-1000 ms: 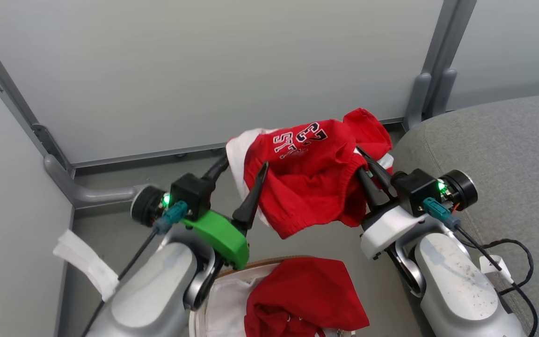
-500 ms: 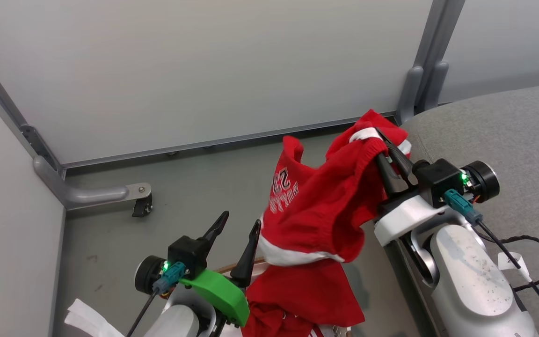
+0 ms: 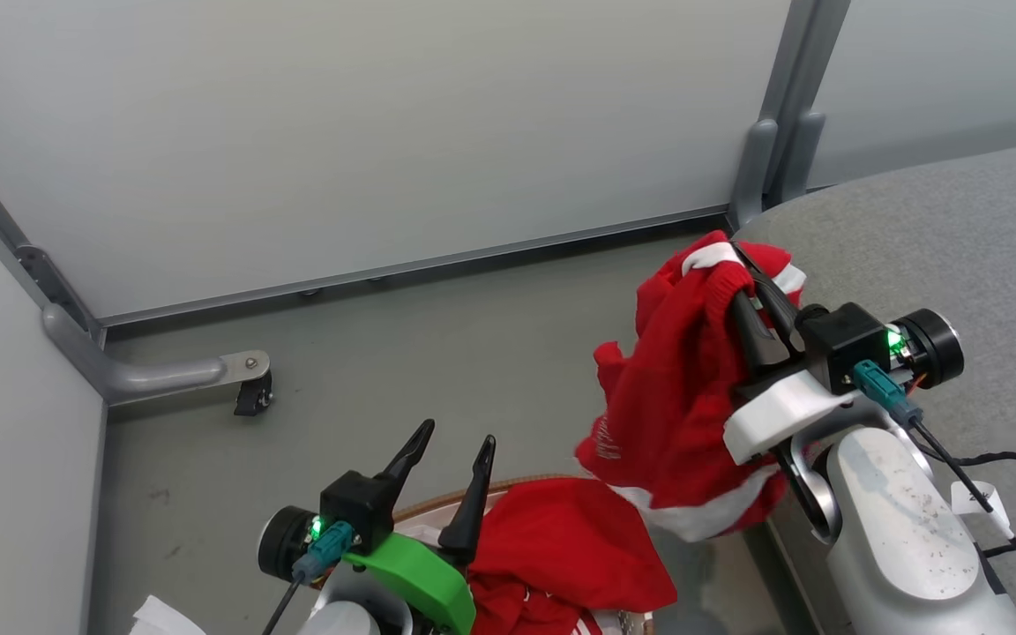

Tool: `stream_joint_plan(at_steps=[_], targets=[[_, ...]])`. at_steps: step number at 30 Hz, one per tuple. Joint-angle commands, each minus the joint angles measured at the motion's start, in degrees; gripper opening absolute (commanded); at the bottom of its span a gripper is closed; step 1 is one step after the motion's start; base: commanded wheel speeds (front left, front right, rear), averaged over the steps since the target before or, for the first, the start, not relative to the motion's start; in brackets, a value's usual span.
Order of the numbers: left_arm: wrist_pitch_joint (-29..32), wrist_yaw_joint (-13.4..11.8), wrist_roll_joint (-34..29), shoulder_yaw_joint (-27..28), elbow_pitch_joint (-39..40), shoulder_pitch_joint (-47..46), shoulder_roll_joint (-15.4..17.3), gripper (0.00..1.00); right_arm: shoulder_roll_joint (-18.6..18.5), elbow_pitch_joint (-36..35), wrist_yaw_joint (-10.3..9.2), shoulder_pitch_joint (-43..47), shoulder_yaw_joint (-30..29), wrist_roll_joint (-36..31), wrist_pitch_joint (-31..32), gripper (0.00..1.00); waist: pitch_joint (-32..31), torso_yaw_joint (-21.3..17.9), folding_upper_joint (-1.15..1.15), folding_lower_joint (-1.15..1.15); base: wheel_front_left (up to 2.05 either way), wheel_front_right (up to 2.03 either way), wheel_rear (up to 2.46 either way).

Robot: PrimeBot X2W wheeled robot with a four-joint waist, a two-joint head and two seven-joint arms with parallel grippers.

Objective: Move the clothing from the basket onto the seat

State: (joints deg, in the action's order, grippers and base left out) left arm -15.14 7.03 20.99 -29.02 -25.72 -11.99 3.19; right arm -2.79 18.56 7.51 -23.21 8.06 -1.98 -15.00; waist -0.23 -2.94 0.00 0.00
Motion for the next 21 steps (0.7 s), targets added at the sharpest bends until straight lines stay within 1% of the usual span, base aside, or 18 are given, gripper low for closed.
stream_joint_plan(at_steps=[1,7,18,21], targets=[[-0.01,0.23,-0.68,0.23,0.42,1.07,-0.02,1.00,-0.20,0.04,-0.04,0.44,-0.26,0.05,-0.28,0.00,0.11,-0.56,0.00,0.00,0.00,0.00,0.00],[0.00,0.48,-1.88,-0.16,1.44,2.20,-0.22,1.00,-0.19,-0.22,-0.04,0.14,-0.20,0.00,-0.28,0.00,0.86,-4.43,0.00,0.00,0.00,0.00,0.00],[0.01,0.36,-1.04,-1.54,4.73,1.71,-0.22,1.00,-0.20,-0.64,-0.05,0.67,-0.18,-1.84,-0.28,0.00,3.60,-15.24,0.00,0.00,0.00,0.00,0.00],[0.01,0.29,-1.33,-1.84,5.08,1.08,-0.20,1.00,-0.18,-0.77,-0.05,0.91,-1.00,-2.00,-0.28,0.00,4.55,-17.80,0.00,0.00,0.00,0.00,0.00]])
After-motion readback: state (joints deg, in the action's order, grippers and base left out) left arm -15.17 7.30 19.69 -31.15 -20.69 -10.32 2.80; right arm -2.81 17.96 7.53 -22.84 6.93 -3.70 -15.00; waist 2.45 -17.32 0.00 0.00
